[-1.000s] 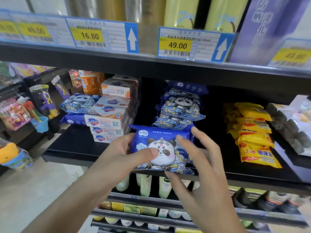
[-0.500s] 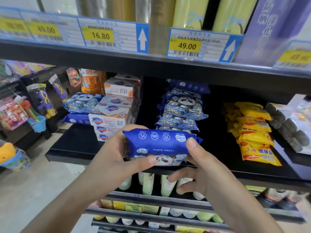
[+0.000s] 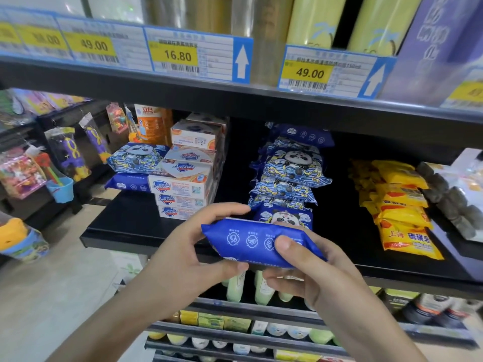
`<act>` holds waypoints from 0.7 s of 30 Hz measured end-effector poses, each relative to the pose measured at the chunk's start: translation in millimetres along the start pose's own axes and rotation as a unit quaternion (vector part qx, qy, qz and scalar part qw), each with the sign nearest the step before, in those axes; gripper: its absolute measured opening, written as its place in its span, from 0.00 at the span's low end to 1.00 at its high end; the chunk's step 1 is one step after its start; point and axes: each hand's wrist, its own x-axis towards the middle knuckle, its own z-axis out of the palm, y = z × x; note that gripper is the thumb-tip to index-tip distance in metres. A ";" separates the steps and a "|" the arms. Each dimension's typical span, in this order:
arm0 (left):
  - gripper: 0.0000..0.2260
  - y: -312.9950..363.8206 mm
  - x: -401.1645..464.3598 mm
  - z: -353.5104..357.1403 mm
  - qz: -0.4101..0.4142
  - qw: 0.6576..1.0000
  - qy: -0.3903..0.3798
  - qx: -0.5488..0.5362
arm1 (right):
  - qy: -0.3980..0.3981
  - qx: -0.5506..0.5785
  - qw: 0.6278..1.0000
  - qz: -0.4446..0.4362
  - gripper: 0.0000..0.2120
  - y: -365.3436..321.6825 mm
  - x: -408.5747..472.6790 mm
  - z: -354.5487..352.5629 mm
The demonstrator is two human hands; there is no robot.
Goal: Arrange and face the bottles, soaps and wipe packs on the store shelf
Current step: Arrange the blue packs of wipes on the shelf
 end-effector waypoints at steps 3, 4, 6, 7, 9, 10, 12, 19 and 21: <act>0.34 -4.3 -0.5 -5.0 -0.041 0.999 -0.001 -0.014 | 0.031 -0.001 0.999 -0.021 0.26 3.7 -0.8 -2.9; 0.33 -5.5 1.5 -6.7 -0.060 0.998 -0.002 -0.028 | 0.038 -0.005 0.999 -0.034 0.31 4.6 -1.4 -4.3; 0.24 -9.5 8.4 -10.0 -0.116 0.986 0.037 -0.111 | 0.041 -0.032 0.996 -0.070 0.35 3.7 -3.6 -5.5; 0.17 -10.2 13.7 -11.0 -0.152 0.972 0.064 -0.165 | 0.038 -0.048 0.994 -0.088 0.36 2.3 -5.0 -5.3; 0.11 -5.1 17.5 -11.0 -0.211 0.946 0.096 -0.225 | 0.028 -0.066 0.990 -0.120 0.35 -0.1 -8.7 -4.4; 0.11 -2.4 18.0 -10.7 -0.232 0.937 0.100 -0.243 | 0.022 -0.073 0.988 -0.135 0.36 -0.1 -10.1 -4.3; 0.24 8.8 16.8 -9.8 -0.278 0.921 0.075 -0.262 | 0.019 -0.089 0.982 -0.164 0.36 1.9 -12.3 -3.8; 0.14 31.8 20.6 0.4 -0.312 0.932 -0.021 -0.182 | -0.014 -0.152 0.962 -0.225 0.37 14.4 -13.5 -2.0; 0.08 37.3 10.2 -0.6 -0.287 0.939 -0.064 -0.181 | -0.018 -0.163 0.958 -0.236 0.37 16.7 -12.3 -3.0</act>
